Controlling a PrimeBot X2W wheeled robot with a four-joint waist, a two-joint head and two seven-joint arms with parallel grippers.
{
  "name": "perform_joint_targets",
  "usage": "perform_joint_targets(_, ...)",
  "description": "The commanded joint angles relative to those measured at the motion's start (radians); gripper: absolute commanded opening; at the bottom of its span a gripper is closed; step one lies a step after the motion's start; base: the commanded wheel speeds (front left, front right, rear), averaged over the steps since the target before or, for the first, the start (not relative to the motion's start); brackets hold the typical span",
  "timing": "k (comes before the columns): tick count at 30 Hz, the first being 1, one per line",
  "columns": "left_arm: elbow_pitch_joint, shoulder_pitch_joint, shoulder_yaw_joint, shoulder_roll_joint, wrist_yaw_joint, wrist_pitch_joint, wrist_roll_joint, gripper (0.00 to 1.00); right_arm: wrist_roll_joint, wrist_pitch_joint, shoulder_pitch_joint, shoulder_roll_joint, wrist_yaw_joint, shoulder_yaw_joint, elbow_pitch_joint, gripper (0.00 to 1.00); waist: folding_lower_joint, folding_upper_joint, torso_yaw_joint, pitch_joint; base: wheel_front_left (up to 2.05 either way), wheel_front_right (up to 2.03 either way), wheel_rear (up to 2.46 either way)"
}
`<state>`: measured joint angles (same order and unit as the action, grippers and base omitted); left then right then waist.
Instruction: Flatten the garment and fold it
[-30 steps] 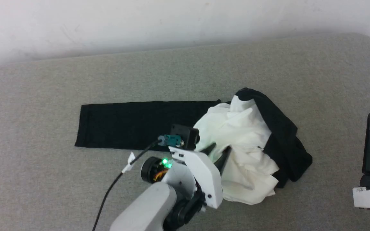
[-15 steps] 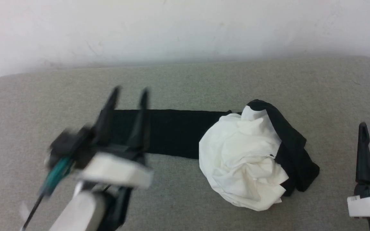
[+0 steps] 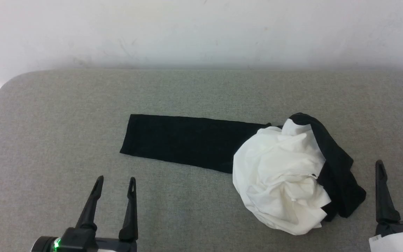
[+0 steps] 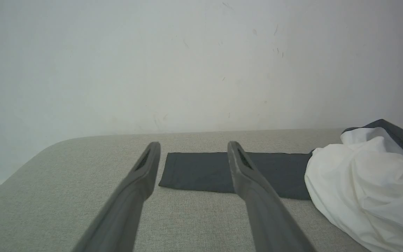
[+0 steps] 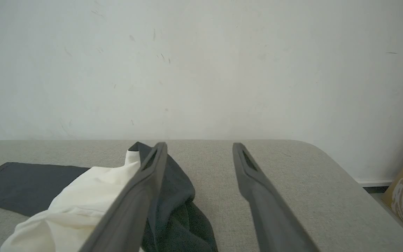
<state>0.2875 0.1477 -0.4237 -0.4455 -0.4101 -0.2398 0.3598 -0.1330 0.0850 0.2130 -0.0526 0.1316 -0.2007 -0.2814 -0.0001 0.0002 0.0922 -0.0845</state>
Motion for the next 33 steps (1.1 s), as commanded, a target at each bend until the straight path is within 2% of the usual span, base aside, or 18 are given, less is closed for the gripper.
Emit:
perform_joint_targets(1, -0.002, -0.017, -0.005, 0.009, 0.004, -0.008, -0.001, 1.00, 0.004, -0.010, -0.010, 0.002, -0.001, 0.011, -0.001, 1.00, 0.0001, -0.0002, 0.013, 0.001, 0.00, 0.00, 0.00)
perform_joint_targets(6, -0.010, -0.054, -0.009, 0.021, 0.014, -0.009, 0.000, 1.00, 0.047, -0.113, -0.078, 0.002, -0.001, 0.078, -0.001, 1.00, 0.0001, -0.0002, 0.015, -0.024, 0.00, 0.00, 0.00)
perform_joint_targets(13, -0.028, -0.084, -0.022, 0.045, 0.030, -0.010, 0.016, 1.00, 0.127, -0.450, -0.130, 0.002, -0.001, 0.094, 0.060, 1.00, 0.0001, -0.0002, 0.033, -0.092, 0.00, 0.00, 0.00)
perform_joint_targets(19, -0.047, -0.101, -0.028, 0.068, 0.041, -0.014, 0.024, 1.00, 0.133, -0.539, -0.122, -0.002, -0.001, 0.073, 0.065, 1.00, 0.0001, -0.0002, 0.051, -0.122, 0.00, 0.00, 0.00)
perform_joint_targets(20, -0.051, -0.103, -0.029, 0.070, 0.044, -0.015, 0.024, 1.00, 0.133, -0.538, -0.121, -0.001, -0.001, 0.065, 0.068, 0.91, 0.0001, -0.0002, 0.053, -0.124, 0.00, 0.00, 0.00)
perform_joint_targets(21, -0.055, -0.104, -0.029, 0.073, 0.046, -0.015, 0.024, 1.00, 0.131, -0.535, -0.121, -0.001, -0.001, 0.053, 0.073, 0.33, 0.0001, -0.0002, 0.054, -0.124, 0.00, 0.00, 0.00)
perform_joint_targets(22, -0.059, -0.105, -0.029, 0.074, 0.048, -0.016, 0.025, 1.00, 0.125, -0.527, -0.123, 0.000, -0.001, 0.040, 0.077, 0.00, 0.0001, -0.0002, 0.055, -0.122, 0.00, 0.00, 0.00)
perform_joint_targets(29, -0.072, -0.100, -0.023, 0.077, 0.055, -0.018, 0.035, 1.00, 0.105, -0.507, -0.199, -0.006, -0.001, 0.058, 0.036, 0.00, 0.0001, -0.0002, 0.018, -0.082, 0.00, 0.00, 0.00)
perform_joint_targets(33, -0.071, -0.101, -0.019, 0.077, 0.055, -0.018, 0.039, 1.00, 0.115, -0.530, -0.302, -0.091, -0.001, 0.062, -0.026, 0.00, 0.0001, -0.0002, -0.010, -0.065, 0.00, 0.00, 0.00)
